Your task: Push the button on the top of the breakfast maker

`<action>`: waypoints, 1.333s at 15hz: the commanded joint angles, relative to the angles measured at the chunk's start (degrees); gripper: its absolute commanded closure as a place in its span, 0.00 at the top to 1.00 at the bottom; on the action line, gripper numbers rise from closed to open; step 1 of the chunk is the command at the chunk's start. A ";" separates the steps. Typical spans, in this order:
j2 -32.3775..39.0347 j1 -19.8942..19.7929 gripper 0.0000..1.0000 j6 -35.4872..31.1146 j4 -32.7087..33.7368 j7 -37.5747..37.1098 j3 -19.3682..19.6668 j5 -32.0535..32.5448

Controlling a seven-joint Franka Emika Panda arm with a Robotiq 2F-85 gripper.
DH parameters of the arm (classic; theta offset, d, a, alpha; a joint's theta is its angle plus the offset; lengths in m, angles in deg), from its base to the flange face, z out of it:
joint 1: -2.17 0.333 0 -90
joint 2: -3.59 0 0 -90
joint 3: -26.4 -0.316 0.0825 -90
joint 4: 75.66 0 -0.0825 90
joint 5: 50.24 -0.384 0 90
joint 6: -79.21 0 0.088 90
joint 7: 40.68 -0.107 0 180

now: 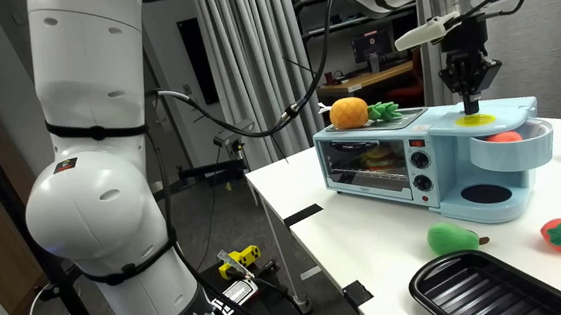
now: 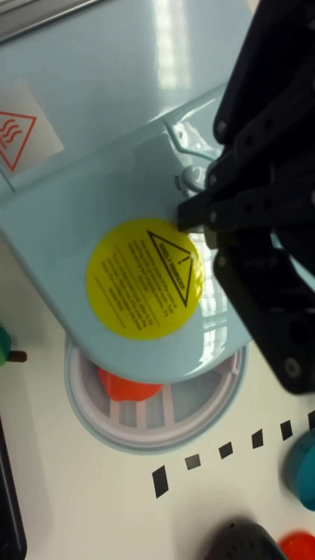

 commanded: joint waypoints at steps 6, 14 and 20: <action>-16.59 -2.46 0.00 -4.31 -16.80 11.45 -0.04 -0.86; -27.67 -2.85 0.43 -5.12 -23.59 17.97 0.57 -2.62; -31.25 -2.54 0.87 -9.40 -26.90 21.65 1.17 -3.61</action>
